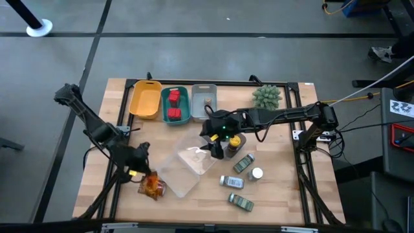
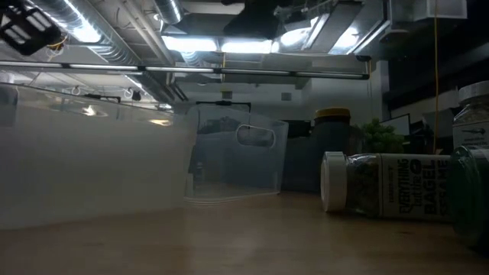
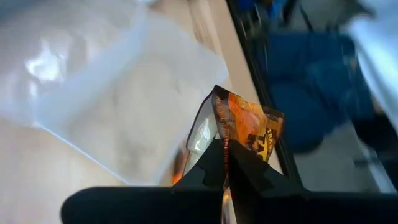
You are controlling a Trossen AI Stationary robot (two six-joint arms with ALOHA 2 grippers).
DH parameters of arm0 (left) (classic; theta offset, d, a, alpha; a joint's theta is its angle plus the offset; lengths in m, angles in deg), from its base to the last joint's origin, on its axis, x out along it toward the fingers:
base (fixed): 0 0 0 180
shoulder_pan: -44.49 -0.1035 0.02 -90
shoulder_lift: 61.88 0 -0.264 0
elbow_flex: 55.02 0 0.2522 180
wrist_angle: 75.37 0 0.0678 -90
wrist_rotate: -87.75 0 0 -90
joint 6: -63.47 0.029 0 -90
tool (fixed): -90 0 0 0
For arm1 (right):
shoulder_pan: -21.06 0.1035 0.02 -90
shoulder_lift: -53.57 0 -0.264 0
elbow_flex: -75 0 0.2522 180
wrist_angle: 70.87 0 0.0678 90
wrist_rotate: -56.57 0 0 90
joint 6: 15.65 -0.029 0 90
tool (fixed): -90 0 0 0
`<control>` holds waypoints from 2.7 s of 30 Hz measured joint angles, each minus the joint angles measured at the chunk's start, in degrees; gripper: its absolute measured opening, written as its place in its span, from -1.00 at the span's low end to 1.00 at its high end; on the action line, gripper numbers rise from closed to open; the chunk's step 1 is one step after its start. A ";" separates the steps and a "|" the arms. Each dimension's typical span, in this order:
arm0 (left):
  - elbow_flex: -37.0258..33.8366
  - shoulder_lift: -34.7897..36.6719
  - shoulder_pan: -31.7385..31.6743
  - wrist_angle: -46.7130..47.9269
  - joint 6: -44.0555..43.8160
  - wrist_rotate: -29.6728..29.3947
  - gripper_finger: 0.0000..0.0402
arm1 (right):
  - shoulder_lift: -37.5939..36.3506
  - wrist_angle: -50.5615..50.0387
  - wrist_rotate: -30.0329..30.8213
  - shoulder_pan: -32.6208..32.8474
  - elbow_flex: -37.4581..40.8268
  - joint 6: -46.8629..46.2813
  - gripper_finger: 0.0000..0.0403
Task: Sort spices by type
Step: Put the orange seasoning pack into the yellow bin
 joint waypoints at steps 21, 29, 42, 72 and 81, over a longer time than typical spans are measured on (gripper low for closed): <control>0.00 6.62 -16.18 -15.12 11.78 -30.37 -1.00 | 0.46 10.28 7.92 0.31 0.02 -0.11 0.39; 0.03 8.90 -19.79 -25.89 21.28 -32.94 -1.00 | 0.46 13.22 16.80 0.26 0.02 -0.16 0.39; 0.03 8.46 -21.83 -35.27 25.02 -32.77 -1.00 | 0.74 27.74 15.33 0.26 0.02 3.20 0.39; 0.03 6.28 -21.75 -28.41 26.79 -28.73 -0.92 | 3.61 24.62 20.23 0.16 0.02 5.57 -0.92; 0.03 6.26 -21.79 -18.29 25.59 -28.15 -0.35 | 3.58 11.43 20.30 -1.08 0.02 1.42 -0.92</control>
